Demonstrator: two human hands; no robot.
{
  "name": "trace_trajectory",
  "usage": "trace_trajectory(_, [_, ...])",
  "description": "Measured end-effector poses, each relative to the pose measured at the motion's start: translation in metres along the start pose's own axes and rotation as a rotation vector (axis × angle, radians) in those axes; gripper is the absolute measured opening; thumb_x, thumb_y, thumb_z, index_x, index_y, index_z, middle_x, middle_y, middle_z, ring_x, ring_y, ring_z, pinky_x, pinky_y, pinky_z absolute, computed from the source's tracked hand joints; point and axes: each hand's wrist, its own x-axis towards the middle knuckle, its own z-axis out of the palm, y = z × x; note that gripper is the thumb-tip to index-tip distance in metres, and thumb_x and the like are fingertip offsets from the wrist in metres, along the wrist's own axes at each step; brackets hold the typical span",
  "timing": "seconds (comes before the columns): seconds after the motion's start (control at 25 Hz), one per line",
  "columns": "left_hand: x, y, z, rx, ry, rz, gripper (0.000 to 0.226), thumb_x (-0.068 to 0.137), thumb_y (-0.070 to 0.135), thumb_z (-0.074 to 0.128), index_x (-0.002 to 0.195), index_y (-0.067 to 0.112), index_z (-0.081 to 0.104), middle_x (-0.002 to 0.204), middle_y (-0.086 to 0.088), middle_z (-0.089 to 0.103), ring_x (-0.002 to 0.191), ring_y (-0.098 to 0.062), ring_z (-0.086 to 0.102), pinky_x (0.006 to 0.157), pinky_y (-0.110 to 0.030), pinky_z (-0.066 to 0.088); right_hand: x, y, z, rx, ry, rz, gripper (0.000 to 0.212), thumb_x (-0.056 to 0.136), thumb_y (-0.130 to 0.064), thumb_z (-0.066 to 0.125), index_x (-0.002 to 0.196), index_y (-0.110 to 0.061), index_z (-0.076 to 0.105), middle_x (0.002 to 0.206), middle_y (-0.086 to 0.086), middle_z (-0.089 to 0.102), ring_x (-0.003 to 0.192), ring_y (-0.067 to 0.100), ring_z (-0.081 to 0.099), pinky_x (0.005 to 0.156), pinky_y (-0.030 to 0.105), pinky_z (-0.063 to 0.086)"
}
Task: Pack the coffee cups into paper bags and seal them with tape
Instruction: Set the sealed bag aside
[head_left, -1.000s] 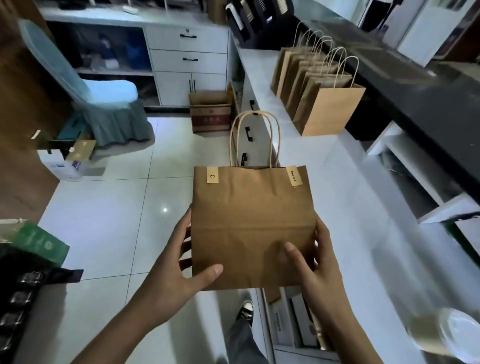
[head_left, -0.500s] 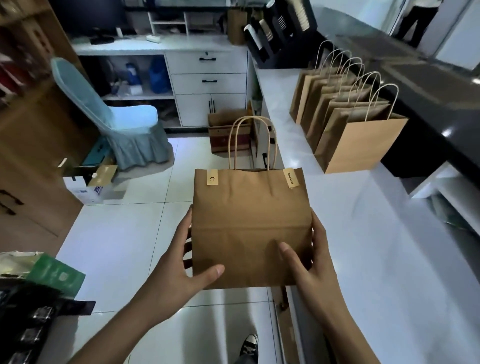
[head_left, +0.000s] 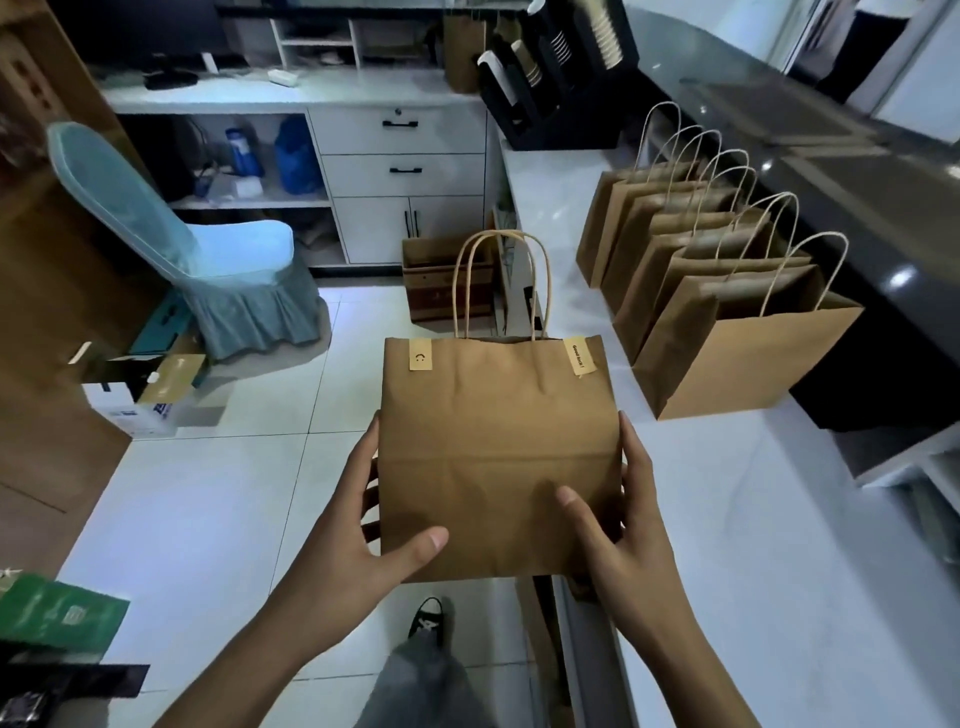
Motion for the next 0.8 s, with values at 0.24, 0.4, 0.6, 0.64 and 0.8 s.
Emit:
trace_trajectory(0.24, [0.108, -0.002, -0.018, -0.028, -0.047, 0.017, 0.105, 0.068, 0.042, 0.082, 0.147, 0.067, 0.017, 0.129, 0.037, 0.054, 0.123, 0.006, 0.056, 0.093, -0.023, 0.052, 0.092, -0.009, 0.022, -0.04, 0.058, -0.032, 0.082, 0.089, -0.036, 0.069, 0.153, -0.057, 0.022, 0.135, -0.055, 0.036, 0.131, -0.02, 0.04, 0.111, 0.03, 0.048])
trace_trajectory(0.4, [0.18, 0.002, -0.044, -0.041, -0.087, 0.03, 0.107, 0.067, 0.044, 0.083, 0.148, 0.066, 0.017, 0.132, 0.034, 0.054, 0.124, 0.004, 0.055, 0.099, -0.031, 0.053, 0.155, -0.021, 0.044, -0.065, 0.101, -0.03, 0.084, 0.086, -0.04, 0.069, 0.154, -0.055, 0.022, 0.146, -0.041, 0.036, 0.13, -0.022, 0.039, 0.102, 0.011, 0.046])
trace_trajectory(0.6, [0.253, 0.004, -0.071, -0.037, -0.122, 0.057, 0.106, 0.071, 0.045, 0.088, 0.148, 0.066, 0.018, 0.137, 0.035, 0.05, 0.129, 0.001, 0.052, 0.105, -0.04, 0.052, 0.226, -0.029, 0.072, -0.103, 0.125, -0.013, 0.086, 0.085, -0.046, 0.068, 0.153, -0.058, 0.017, 0.159, -0.027, 0.027, 0.128, -0.027, 0.032, 0.095, 0.0, 0.039])
trace_trajectory(0.64, [0.266, 0.003, -0.075, -0.039, -0.131, 0.063, 0.105, 0.072, 0.044, 0.088, 0.148, 0.065, 0.019, 0.138, 0.034, 0.049, 0.13, 0.0, 0.052, 0.105, -0.041, 0.051, 0.239, -0.028, 0.075, -0.11, 0.127, -0.015, 0.085, 0.086, -0.047, 0.068, 0.153, -0.059, 0.017, 0.159, -0.026, 0.026, 0.134, -0.02, 0.033, 0.099, 0.004, 0.04])
trace_trajectory(0.8, [0.309, 0.002, -0.084, -0.043, -0.135, 0.047, 0.106, 0.07, 0.042, 0.087, 0.148, 0.066, 0.019, 0.137, 0.036, 0.048, 0.129, 0.0, 0.053, 0.106, -0.041, 0.051, 0.282, -0.029, 0.087, -0.118, 0.123, 0.002, 0.084, 0.087, -0.047, 0.067, 0.152, -0.061, 0.016, 0.158, -0.031, 0.022, 0.133, -0.013, 0.035, 0.1, 0.01, 0.04])
